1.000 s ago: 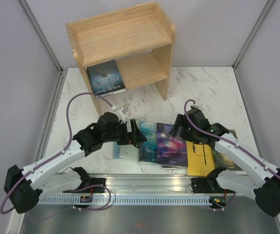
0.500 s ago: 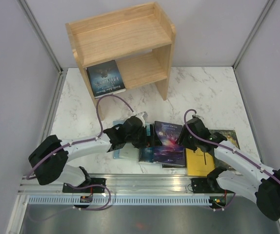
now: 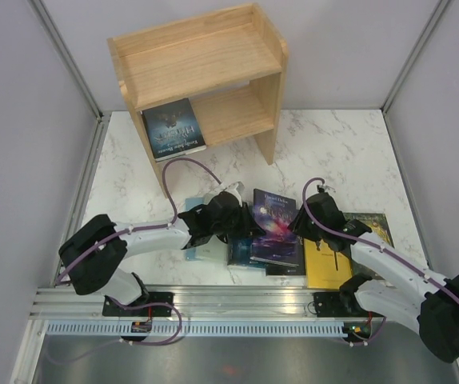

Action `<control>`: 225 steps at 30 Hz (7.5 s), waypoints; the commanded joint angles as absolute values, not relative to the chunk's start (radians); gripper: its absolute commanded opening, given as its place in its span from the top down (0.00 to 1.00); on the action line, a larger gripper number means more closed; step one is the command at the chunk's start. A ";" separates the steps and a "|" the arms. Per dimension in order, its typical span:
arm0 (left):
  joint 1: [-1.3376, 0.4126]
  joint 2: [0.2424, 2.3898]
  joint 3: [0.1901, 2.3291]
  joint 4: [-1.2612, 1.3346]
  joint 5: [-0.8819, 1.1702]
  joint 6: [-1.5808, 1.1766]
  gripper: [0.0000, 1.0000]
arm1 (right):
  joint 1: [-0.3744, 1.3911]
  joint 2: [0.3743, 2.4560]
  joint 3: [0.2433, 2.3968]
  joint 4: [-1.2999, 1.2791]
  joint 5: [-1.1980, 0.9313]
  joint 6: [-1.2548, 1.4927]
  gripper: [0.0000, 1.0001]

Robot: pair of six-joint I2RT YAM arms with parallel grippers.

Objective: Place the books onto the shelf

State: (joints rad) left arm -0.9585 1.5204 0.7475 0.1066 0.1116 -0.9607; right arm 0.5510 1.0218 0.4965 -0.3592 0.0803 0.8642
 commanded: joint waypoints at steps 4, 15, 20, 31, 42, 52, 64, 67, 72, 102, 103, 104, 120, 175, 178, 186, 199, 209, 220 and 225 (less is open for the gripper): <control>-0.989 1.437 0.741 0.273 0.150 -0.930 0.98 | 0.574 1.059 0.443 -0.380 -0.032 0.862 0.31; -0.895 1.002 0.623 0.160 0.052 -0.978 0.98 | 0.574 0.752 0.447 -0.273 -0.205 0.980 0.02; -0.819 0.856 0.581 0.153 0.075 -1.026 0.98 | 0.577 0.733 0.309 0.034 -0.324 1.143 0.02; -0.755 0.678 0.443 0.261 0.049 -1.147 0.98 | 0.624 0.684 0.232 0.337 -0.371 1.281 0.02; -0.753 0.663 0.417 0.348 0.029 -1.212 0.98 | 0.686 0.667 0.261 0.264 -0.298 1.230 0.02; -0.753 0.666 0.348 0.506 0.011 -1.296 0.98 | 0.752 0.703 0.201 0.499 -0.264 1.302 0.02; -0.750 0.661 0.308 0.511 -0.044 -1.339 0.98 | 0.793 0.775 0.143 0.931 -0.227 1.473 0.46; -0.750 0.670 0.313 0.492 -0.044 -1.328 0.98 | 0.799 0.798 0.140 1.015 -0.216 1.500 0.56; -0.752 0.663 0.299 0.474 -0.048 -1.335 0.98 | 0.807 0.821 0.170 1.063 -0.213 1.517 0.65; -0.752 0.354 1.034 -0.989 -0.409 -0.896 0.00 | 0.775 1.055 1.271 0.085 -0.232 1.240 1.00; -0.752 0.350 1.040 -1.006 -0.414 -0.894 0.00 | 0.775 1.102 1.311 0.065 -0.235 1.235 1.00; -0.752 0.341 1.043 -1.028 -0.422 -0.894 0.00 | 0.773 1.127 1.389 0.045 -0.241 1.230 1.00; -0.753 0.229 1.040 -1.123 -0.494 -0.897 0.00 | 0.684 1.802 2.049 -0.037 -0.402 1.353 1.00; -0.790 0.206 0.963 -1.163 -0.658 -0.913 0.00 | 0.630 1.827 1.874 0.132 -0.417 1.463 0.86; -0.796 0.193 0.959 -1.164 -0.657 -0.916 0.00 | 0.630 1.862 1.911 0.132 -0.408 1.477 0.86; -0.805 0.184 0.956 -1.166 -0.650 -0.919 0.00 | 0.650 1.907 1.914 0.158 -0.390 1.489 0.58; -0.808 0.337 0.973 -1.128 -0.554 -0.865 0.00 | 0.628 1.700 1.700 0.054 -0.371 1.358 0.02; -0.808 0.534 0.797 -0.832 -0.373 -0.816 0.00 | 0.535 1.251 1.320 -0.256 -0.267 1.076 0.02; -0.531 0.755 0.493 -0.334 0.073 -0.782 0.00 | 0.502 0.943 0.824 -0.342 -0.301 0.946 0.02; -0.486 0.860 0.445 -0.182 0.141 -0.776 0.00 | 0.497 0.931 0.749 -0.341 -0.321 0.924 0.02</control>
State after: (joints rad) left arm -0.4953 0.8219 0.4557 -0.3820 0.0135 -0.8173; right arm 0.5007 0.9615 0.7586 -0.3565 -0.2993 0.9699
